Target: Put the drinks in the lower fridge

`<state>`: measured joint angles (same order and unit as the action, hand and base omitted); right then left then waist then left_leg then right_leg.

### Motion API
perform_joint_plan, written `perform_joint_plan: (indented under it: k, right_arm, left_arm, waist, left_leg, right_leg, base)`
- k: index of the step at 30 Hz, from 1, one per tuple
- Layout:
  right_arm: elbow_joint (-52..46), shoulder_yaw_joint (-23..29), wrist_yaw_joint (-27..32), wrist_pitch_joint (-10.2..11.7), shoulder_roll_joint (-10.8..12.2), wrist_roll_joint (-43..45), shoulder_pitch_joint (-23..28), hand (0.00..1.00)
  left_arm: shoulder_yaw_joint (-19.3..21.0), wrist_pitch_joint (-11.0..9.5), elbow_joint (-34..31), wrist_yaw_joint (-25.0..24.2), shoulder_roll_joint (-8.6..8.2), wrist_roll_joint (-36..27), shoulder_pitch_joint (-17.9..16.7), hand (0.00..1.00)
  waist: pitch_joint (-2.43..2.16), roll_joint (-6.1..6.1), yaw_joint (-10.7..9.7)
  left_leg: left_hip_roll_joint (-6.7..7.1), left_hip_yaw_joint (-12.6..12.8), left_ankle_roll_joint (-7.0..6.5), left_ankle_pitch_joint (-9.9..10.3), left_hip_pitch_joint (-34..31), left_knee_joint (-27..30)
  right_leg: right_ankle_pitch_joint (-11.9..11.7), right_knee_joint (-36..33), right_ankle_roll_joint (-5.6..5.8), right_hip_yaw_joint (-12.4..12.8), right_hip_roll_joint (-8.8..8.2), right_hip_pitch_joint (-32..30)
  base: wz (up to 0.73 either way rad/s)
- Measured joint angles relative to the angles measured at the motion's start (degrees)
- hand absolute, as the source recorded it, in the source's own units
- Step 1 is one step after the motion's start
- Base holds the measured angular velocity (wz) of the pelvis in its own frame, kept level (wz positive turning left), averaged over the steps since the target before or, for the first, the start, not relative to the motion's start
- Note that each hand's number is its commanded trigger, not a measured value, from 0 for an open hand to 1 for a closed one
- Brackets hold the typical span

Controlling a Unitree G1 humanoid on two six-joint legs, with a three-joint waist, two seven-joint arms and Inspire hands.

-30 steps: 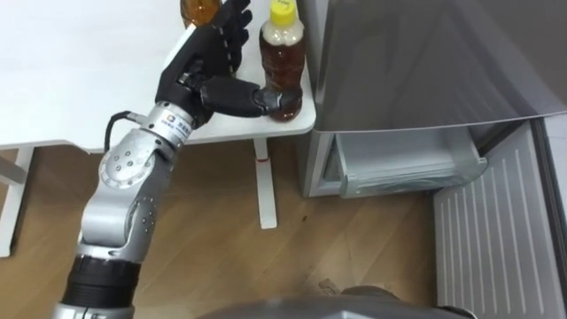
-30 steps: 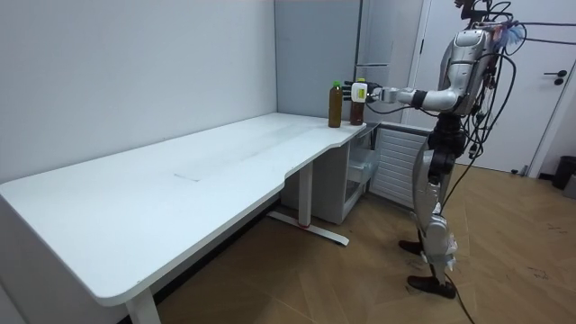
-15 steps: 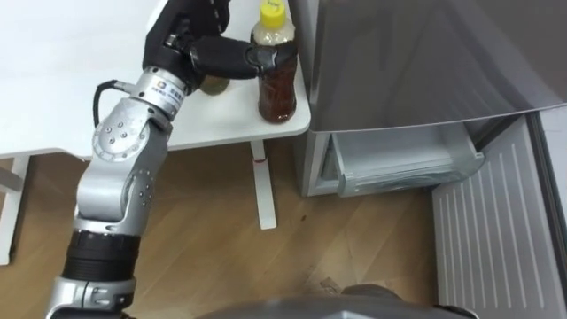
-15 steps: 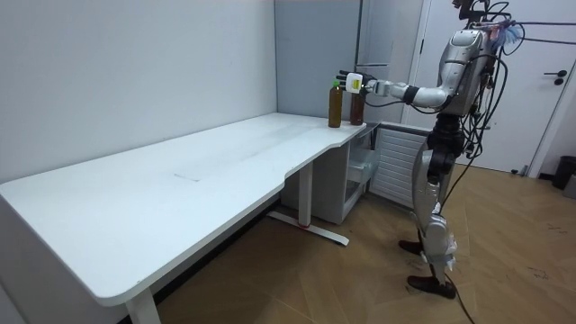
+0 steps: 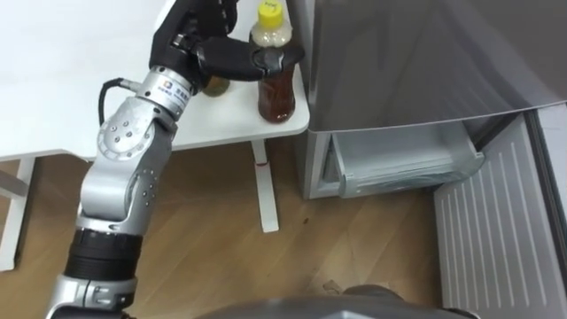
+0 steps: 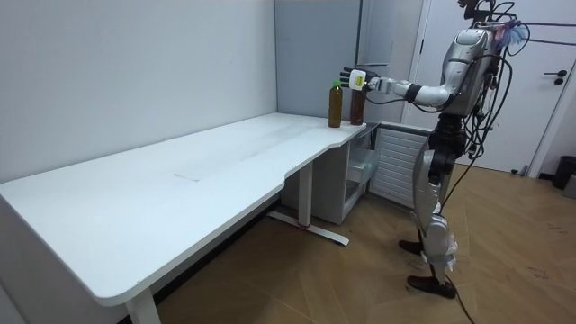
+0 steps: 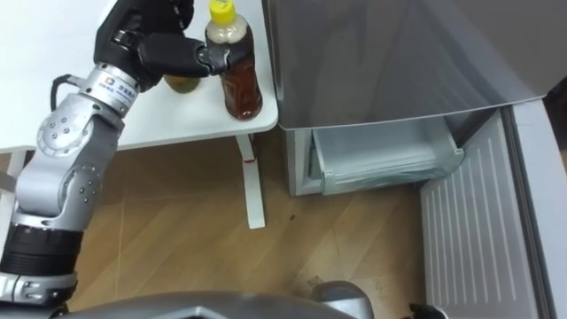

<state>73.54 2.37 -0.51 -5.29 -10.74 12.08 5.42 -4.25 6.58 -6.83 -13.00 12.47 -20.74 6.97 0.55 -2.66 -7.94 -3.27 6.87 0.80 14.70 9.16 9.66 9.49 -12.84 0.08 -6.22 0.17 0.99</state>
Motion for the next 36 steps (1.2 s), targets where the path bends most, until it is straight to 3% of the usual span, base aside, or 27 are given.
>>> perform_joint_plan:
  k: [8, 16, 17, 18, 19, 20, 21, 36]
  right_arm:
    - [0.0, 0.0, -1.6, -1.8, 0.0, 2.8, -0.3, 0.0]
    - [0.0, 0.0, -2.2, -1.8, 0.0, 4.3, -1.1, 0.0]
    - [0.0, 0.0, -2.2, -1.8, 0.0, 4.3, -1.2, 0.0]
    - [0.0, 0.0, -2.2, -1.8, 0.0, 4.3, -1.3, 0.0]
    - [0.0, 0.0, -2.2, -1.8, 0.0, 4.3, -1.4, 0.0]
    - [0.0, 0.0, -2.2, -1.9, 0.0, 4.3, -1.4, 0.0]
    - [0.0, 0.0, -2.2, -1.9, 0.0, 4.3, -1.5, 0.0]
    - [0.3, 0.0, -2.2, -1.8, 0.0, 4.3, -1.5, 0.0]
  left_arm:
    - [-0.6, 0.6, 0.1, -1.7, 0.57, 0.1, 0.0, 0.0]
    - [-0.6, 0.6, 0.5, -2.6, 1.67, 0.1, 0.0, 0.0]
    - [-0.6, 0.6, 1.2, -2.7, 1.67, 0.1, 0.0, 0.1]
    - [-0.6, 0.6, 1.9, -2.8, 1.67, 0.1, 0.0, 0.51]
    - [-0.6, 0.6, 2.1, -2.9, 1.67, 0.1, 0.0, 0.78]
    - [-0.6, 0.6, 2.7, -2.9, 1.67, 0.1, 0.0, 0.93]
    - [-0.6, 0.6, 2.9, -2.9, 1.67, 0.1, 0.0, 1.0]
    - [-0.8, 0.4, 4.6, -3.4, 1.54, 0.1, 0.0, 1.0]
  waist:
    - [0.08, 0.0, -0.8]
    - [0.31, 0.4, -1.2]
    - [0.3, 0.42, -1.2]
    - [0.32, 0.45, -1.2]
    - [0.33, 0.46, -1.2]
    - [0.33, 0.47, -1.2]
    - [0.32, 0.47, -1.2]
    - [0.08, 0.28, -1.2]
  left_leg:
    - [-0.02, 0.6, 0.0, 0.0, 0.0, 0.0]
    - [-0.01, 0.8, 0.0, 0.0, 0.0, 0.0]
    - [-0.01, 0.9, 0.0, 0.0, 0.0, 0.0]
    - [-0.01, 0.9, 0.0, 0.0, 0.0, 0.0]
    - [-0.01, 0.9, 0.0, 0.0, 0.0, 0.0]
    - [-0.01, 0.9, 0.0, 0.0, 0.0, 0.0]
    - [-0.01, 0.9, 0.0, 0.0, -0.1, 0.0]
    - [-0.03, 0.9, 0.0, 0.0, 0.2, 0.0]
  right_leg:
    - [0.0, -0.1, 0.01, 0.2, 0.05, -0.2]
    - [0.0, -0.1, 0.02, 0.7, 0.06, -0.2]
    - [0.0, -0.1, 0.02, 0.7, 0.06, -0.2]
    - [0.0, -0.1, 0.02, 0.7, 0.06, -0.2]
    - [0.0, -0.1, 0.02, 0.7, 0.07, -0.2]
    - [0.0, 0.0, 0.02, 0.7, 0.07, -0.2]
    - [0.0, 0.0, 0.02, 0.7, 0.07, -0.2]
    - [0.0, 0.0, 0.02, 0.3, 0.1, 0.2]
  base:
    - [-0.04]
    - [0.0]
    - [0.0]
    - [0.0]
    - [0.0]
    - [0.0]
    - [0.0]
    - [0.0]
